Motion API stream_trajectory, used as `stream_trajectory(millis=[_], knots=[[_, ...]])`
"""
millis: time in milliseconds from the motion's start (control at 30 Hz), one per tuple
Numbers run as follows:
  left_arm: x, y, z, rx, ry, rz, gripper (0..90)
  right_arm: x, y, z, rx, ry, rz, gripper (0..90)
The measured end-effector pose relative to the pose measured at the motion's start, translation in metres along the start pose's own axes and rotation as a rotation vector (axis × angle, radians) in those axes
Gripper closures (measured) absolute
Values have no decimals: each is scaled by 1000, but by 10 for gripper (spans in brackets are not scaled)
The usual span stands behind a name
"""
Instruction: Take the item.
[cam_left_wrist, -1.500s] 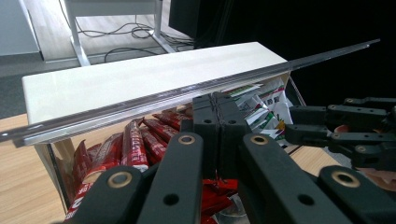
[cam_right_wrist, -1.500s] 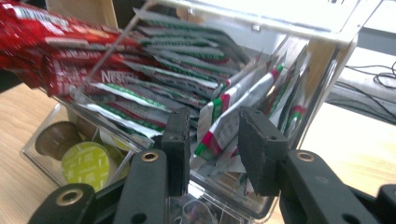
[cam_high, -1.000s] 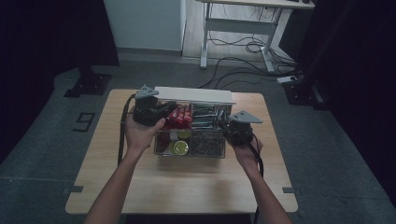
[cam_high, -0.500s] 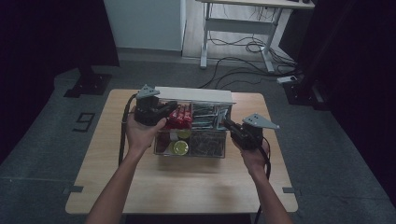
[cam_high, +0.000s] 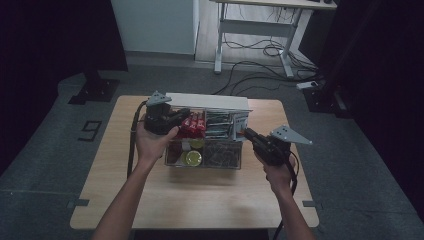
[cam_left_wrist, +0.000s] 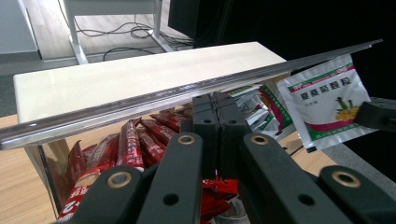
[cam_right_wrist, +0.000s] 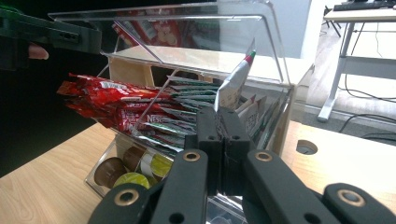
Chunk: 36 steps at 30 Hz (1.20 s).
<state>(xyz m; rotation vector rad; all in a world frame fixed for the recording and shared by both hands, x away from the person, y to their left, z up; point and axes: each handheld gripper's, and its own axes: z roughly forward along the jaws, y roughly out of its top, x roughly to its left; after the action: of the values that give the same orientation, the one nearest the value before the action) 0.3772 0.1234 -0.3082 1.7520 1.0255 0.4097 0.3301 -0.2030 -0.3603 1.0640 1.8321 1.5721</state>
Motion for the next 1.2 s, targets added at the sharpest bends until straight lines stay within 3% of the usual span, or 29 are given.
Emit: stream_trajectory(millis=[633, 1200], knots=[[-2, 0, 2, 2, 4, 1, 882, -13, -15, -28, -32, -22, 13, 885], [-3, 0, 1, 1, 2, 1, 880, -32, -42, -45, -35, -53, 69, 885]])
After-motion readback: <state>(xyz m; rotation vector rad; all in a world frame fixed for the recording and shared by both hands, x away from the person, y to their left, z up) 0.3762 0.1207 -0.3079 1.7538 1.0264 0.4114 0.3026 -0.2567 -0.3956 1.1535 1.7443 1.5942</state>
